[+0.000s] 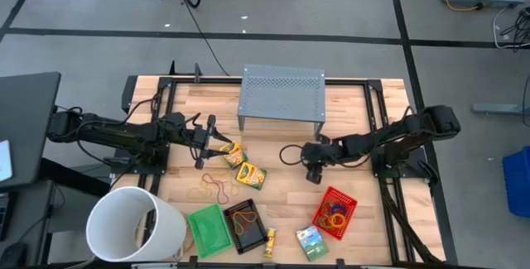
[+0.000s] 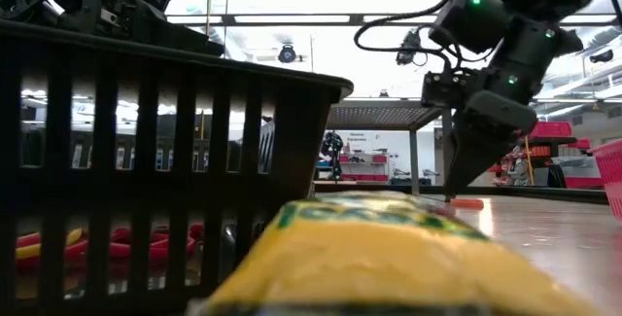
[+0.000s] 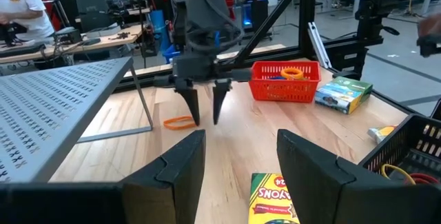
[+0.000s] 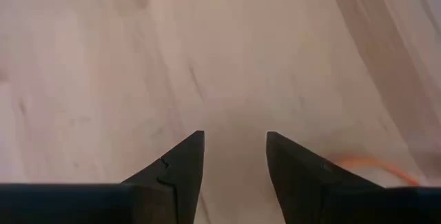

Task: Pick & Place Office Desk Supplies
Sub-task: Put the orange rubber band into the black bin

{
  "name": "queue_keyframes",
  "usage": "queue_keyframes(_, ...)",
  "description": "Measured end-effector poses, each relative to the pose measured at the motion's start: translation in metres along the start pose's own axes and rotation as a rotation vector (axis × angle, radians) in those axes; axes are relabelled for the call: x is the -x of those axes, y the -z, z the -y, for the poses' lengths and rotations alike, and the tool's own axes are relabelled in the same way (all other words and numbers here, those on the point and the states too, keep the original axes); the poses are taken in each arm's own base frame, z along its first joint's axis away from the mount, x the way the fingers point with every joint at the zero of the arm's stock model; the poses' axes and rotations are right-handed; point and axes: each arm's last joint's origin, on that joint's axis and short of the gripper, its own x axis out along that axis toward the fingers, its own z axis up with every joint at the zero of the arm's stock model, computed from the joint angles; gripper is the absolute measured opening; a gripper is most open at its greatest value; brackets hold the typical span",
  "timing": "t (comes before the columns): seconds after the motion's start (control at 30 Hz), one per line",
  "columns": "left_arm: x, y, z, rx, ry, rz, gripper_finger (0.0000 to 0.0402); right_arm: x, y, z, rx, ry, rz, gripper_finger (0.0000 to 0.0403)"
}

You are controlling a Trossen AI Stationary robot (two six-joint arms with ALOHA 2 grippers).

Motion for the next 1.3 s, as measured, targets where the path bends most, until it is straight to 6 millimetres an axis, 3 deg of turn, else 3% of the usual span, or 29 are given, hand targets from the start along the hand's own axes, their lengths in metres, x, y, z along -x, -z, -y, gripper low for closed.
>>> queue_keyframes(0.37,0.0,0.001,0.0,0.001,0.001,-0.006,0.0185,0.013,-0.004,0.012,-0.008,0.119,-0.193,0.0165)
queue_keyframes(0.67,0.0,0.001,0.0,0.002,0.002,-0.008,0.0185,0.011,-0.009,0.027,-0.02,0.053,-0.219,0.0165)
queue_keyframes(1.03,0.0,0.001,0.0,0.003,0.002,-0.01,0.0185,-0.013,-0.006,0.027,0.001,0.042,-0.284,0.0159)
queue_keyframes(1.13,0.0,0.001,0.0,0.004,0.003,-0.015,0.0185,-0.015,-0.005,0.027,0.006,0.051,-0.289,0.0127)
queue_keyframes(1.3,0.0,0.001,0.0,0.004,0.003,-0.015,0.0185,-0.016,-0.006,0.02,0.054,0.052,-0.253,0.0016)
